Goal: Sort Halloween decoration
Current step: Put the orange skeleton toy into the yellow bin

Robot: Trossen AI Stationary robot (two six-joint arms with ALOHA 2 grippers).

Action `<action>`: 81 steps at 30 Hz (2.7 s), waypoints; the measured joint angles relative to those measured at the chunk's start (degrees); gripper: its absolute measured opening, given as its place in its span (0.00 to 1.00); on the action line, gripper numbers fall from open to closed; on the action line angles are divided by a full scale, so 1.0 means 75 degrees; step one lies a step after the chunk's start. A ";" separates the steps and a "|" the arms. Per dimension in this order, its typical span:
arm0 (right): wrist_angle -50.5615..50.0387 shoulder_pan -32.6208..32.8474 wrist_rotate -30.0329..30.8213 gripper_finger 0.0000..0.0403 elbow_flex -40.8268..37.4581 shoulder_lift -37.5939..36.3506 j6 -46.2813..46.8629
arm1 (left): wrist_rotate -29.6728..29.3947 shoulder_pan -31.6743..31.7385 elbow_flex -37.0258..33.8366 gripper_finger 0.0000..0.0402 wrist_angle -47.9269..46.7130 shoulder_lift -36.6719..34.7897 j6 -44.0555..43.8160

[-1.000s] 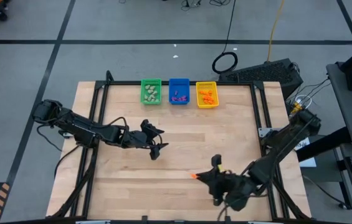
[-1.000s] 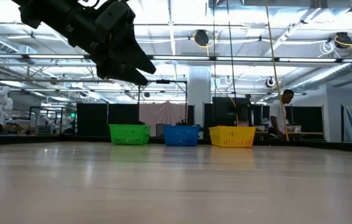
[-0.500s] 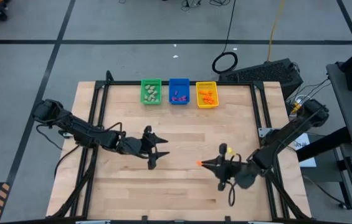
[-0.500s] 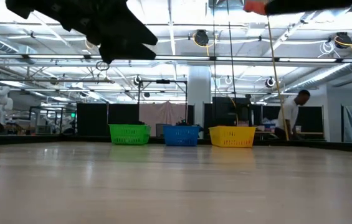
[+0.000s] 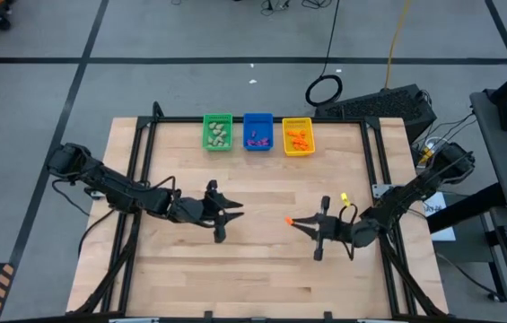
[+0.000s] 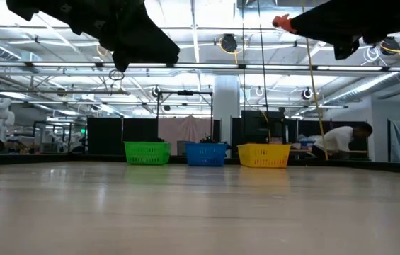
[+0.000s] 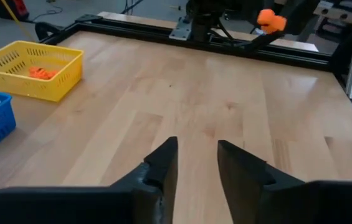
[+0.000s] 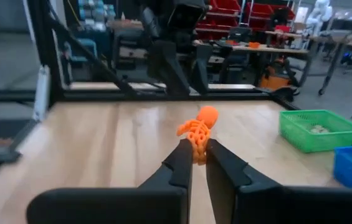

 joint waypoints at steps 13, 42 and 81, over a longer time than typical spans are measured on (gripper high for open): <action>0.0459 -0.0099 -0.0187 0.04 0.0000 0.0003 0.0492 | -0.0058 -0.0384 0.0000 0.01 0.0114 0.0002 0.0421; -0.1077 -0.0105 -0.0178 0.04 0.0000 0.0009 -0.4477 | -0.0061 -0.0447 0.0000 0.00 0.0178 0.0003 0.0593; -0.1066 -0.0105 -0.0196 0.04 0.0003 0.0009 -0.1789 | -0.0064 -0.0453 -0.0006 0.00 0.0181 0.0003 0.0558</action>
